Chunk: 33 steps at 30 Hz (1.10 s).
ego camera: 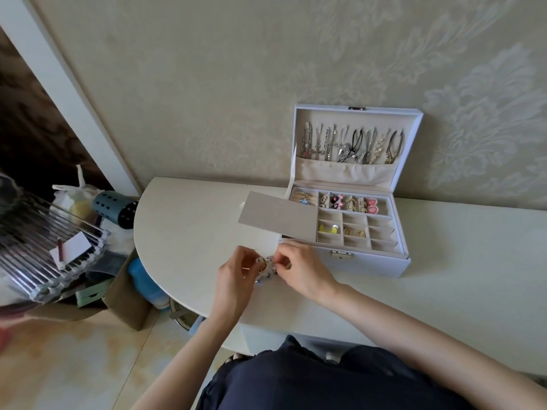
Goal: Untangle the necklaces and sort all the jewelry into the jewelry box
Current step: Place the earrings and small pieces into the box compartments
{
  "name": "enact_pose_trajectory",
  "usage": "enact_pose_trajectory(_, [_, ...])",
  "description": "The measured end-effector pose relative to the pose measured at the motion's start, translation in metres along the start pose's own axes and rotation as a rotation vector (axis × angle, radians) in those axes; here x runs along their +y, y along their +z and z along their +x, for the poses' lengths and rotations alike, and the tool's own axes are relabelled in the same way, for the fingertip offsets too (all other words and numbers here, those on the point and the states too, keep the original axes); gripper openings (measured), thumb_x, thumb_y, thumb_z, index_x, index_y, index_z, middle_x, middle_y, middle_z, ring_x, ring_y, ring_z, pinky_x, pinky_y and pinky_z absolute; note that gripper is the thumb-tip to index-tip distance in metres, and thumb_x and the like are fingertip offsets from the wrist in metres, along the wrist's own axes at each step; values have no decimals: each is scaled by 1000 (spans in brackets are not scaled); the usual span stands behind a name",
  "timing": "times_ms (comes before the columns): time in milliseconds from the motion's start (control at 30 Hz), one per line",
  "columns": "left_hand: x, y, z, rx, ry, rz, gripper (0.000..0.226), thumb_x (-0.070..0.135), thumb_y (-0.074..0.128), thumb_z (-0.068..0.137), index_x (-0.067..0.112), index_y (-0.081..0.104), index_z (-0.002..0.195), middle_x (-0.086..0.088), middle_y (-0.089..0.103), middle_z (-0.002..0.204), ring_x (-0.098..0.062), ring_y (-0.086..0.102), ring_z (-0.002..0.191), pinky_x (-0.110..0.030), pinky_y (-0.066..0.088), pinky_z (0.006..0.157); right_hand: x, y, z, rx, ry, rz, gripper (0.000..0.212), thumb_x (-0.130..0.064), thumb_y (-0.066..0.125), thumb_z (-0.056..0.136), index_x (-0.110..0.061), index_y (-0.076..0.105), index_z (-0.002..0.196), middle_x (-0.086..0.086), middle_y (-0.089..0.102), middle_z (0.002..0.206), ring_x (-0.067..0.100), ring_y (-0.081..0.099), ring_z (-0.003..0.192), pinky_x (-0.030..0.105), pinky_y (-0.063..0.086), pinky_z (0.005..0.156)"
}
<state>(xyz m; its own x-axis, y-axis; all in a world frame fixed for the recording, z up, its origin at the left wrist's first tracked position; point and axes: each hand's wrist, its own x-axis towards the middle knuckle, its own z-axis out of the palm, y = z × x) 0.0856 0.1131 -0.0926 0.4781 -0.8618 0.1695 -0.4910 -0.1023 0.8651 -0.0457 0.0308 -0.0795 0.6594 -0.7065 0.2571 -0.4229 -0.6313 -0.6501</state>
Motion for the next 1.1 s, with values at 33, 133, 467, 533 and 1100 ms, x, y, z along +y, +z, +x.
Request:
enact_pose_trajectory(33, [-1, 1, 1, -6, 1, 1, 10, 6, 66, 84, 9, 57, 87, 1, 66, 81, -12, 64, 75, -11, 45, 62, 1, 0, -1, 1, -8, -7, 9, 4, 61, 77, -4, 63, 74, 5, 62, 81, 15, 52, 69, 24, 41, 63])
enact_pose_trajectory(133, [-4, 1, 1, 5, -5, -10, 10, 7, 66, 85, 10, 57, 88, 1, 66, 81, -14, 65, 75, -15, 47, 63, 1, -2, -1, 18, -19, -63, 12, 1, 59, 81, -6, 68, 84, 4, 65, 89, 17, 56, 74, 26, 44, 65])
enact_pose_trajectory(467, [-12, -13, 0, 153, 37, -85, 23, 7, 63, 87, 23, 58, 103, 7, 65, 87, -2, 62, 74, -13, 49, 66, -11, 2, 15, -209, 9, -309, 29, -20, 48, 93, -21, 60, 120, 15, 68, 96, 34, 63, 89, 36, 50, 72])
enact_pose_trajectory(533, [-14, -16, 0, 179, 40, -82, 21, 9, 61, 89, 25, 60, 102, 5, 65, 89, -5, 62, 71, -15, 49, 64, -13, 6, 17, -239, 16, -351, 31, -20, 49, 91, -20, 58, 121, 18, 66, 97, 36, 62, 88, 39, 51, 71])
enact_pose_trajectory(1100, [-17, -27, -2, 151, 41, -81, 30, 4, 72, 78, 17, 62, 103, 2, 64, 94, 4, 60, 79, -5, 45, 69, -9, -3, 8, -44, -57, -70, 11, -12, 74, 74, -12, 63, 74, -6, 60, 80, 8, 49, 61, 16, 41, 58])
